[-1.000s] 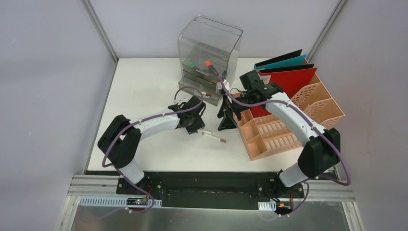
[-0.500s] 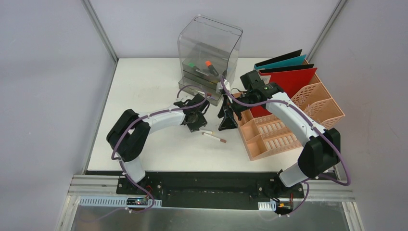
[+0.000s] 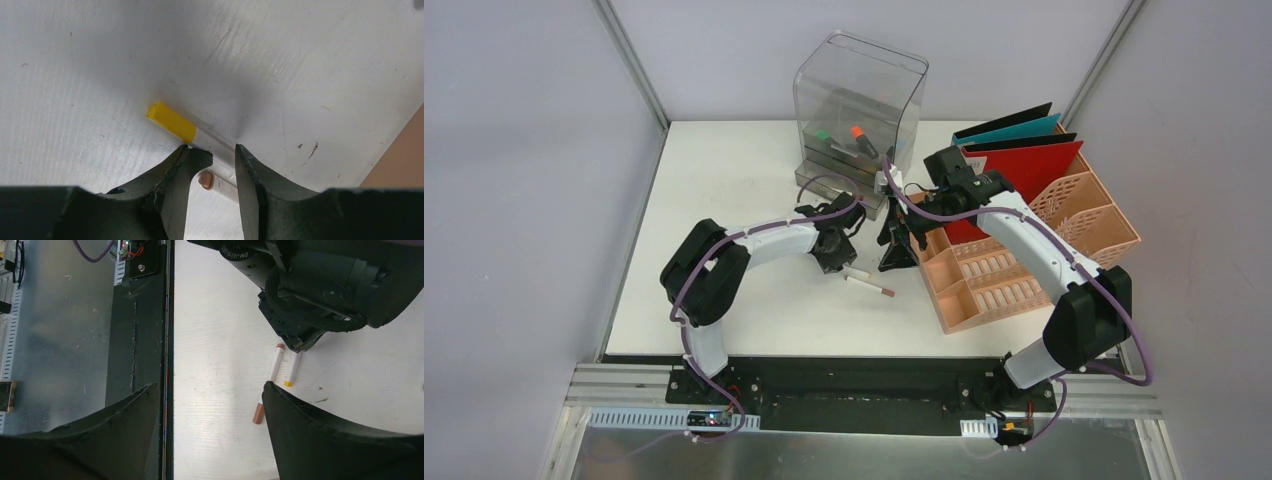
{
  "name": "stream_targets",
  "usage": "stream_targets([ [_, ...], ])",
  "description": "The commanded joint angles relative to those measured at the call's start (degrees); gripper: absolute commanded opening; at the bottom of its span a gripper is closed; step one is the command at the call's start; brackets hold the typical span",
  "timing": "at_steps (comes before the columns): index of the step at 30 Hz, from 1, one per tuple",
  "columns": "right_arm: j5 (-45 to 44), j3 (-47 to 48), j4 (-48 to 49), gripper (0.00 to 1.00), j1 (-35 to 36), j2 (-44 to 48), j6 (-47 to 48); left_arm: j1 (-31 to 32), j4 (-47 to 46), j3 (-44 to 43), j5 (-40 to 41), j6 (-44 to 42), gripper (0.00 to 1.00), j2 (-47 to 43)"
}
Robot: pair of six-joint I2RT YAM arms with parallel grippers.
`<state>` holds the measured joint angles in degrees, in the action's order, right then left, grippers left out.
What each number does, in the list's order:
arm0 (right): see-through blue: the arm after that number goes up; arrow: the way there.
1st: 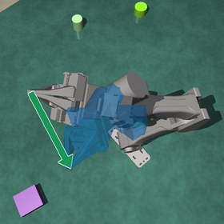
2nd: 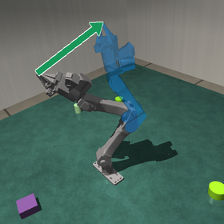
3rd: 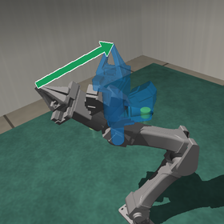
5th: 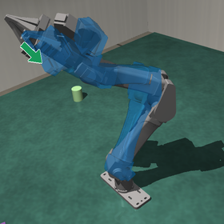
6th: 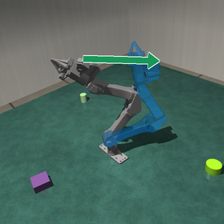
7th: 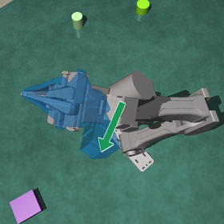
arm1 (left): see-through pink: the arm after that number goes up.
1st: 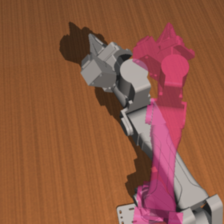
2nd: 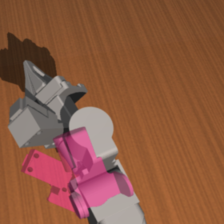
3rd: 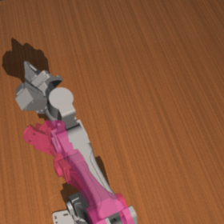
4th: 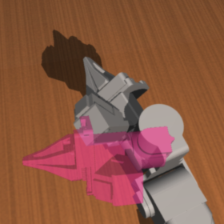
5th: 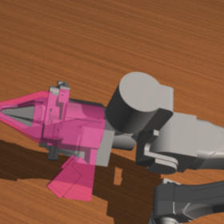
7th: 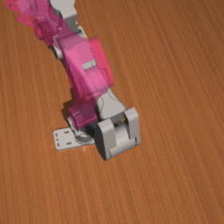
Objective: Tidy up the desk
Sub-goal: Pick up the stationery from the center of the board.
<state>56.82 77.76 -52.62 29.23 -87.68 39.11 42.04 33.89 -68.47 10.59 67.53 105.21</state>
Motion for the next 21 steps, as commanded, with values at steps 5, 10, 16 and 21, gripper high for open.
stream_targets([
  [5, 1.5, 0.1, 0.3, 0.78, -0.4, 2.5, 1.5, 0.4, 2.5, -2.1, 2.0, -0.9, 0.39, 1.3],
  [10, 1.7, 0.2, 0.3, 0.78, -0.6, 2.8, 1.5, 0.4, 3.5, -2.4, 3.1, -2.9, 0.41, 0.1],
  [16, 1.7, 0.1, 0.3, 0.79, -0.7, 2.8, 1.5, 0.4, 3.6, -1.6, 4.2, -5.4, 0.45, -5.2],
  [21, 1.8, 0.2, 0.2, 0.79, -0.7, 2.9, 1.6, 0.5, 3.6, 0.2, 3.8, -4.0, 0.47, -8.3],
])
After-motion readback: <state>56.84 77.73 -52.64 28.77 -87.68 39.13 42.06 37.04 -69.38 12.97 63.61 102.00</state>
